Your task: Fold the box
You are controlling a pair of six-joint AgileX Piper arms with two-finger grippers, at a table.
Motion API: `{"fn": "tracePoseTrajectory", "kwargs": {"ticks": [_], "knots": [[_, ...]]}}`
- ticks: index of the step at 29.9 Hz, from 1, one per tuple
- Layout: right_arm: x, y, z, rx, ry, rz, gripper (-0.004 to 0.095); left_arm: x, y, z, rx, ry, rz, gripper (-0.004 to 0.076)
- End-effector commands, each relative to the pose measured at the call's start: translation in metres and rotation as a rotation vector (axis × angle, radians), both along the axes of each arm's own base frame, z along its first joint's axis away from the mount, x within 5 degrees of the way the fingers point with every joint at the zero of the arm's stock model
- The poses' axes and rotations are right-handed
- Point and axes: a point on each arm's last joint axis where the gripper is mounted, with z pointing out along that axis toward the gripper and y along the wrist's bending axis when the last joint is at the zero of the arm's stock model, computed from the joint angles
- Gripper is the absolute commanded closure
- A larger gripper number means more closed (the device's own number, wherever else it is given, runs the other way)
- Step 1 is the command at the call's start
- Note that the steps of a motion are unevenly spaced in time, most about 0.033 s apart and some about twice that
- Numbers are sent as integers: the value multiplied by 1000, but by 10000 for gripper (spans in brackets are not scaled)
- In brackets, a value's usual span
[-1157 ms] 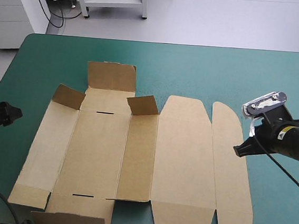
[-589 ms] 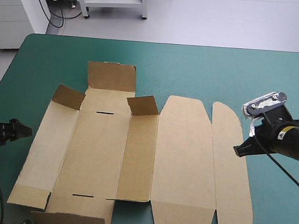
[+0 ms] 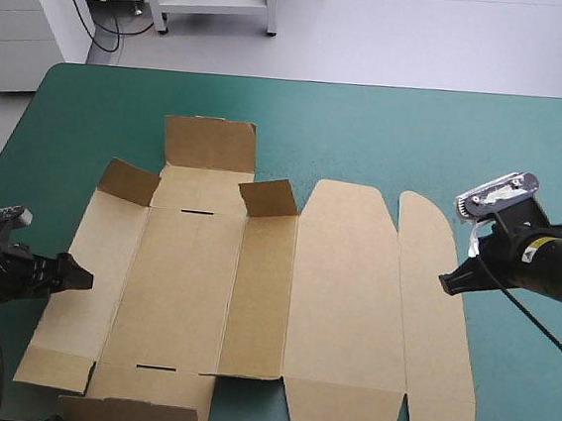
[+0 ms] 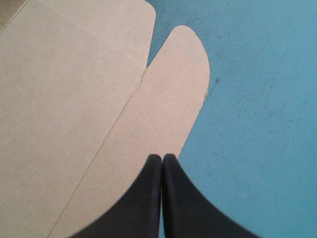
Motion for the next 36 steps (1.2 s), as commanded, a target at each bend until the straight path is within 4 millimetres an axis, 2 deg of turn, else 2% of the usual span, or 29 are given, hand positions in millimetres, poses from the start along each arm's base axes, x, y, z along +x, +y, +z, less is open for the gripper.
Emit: {"fn": "tracePoseTrajectory", "kwargs": {"ticks": [1,8,14,21,25,29,36], "knots": [[-1,-1,13,14,-89,0,929,-3,-8,11,-53,-1,-20,71],[-1,-1,13,13,-85,0,929,-14,-16,-9,-93,71,-24,72],[-1,-1,13,13,-83,0,929,-12,-21,-9,-118,59,-27,72],[-1,-1,13,13,-83,0,929,-6,-43,-10,-122,81,-121,72],[-1,-1,13,13,-83,0,929,-5,-47,-10,-126,88,-132,92],[-1,-1,13,13,-85,0,930,-5,-47,-10,-128,91,-129,218],[-1,-1,13,13,-85,0,929,-4,-47,-8,-123,84,-129,562]]}}
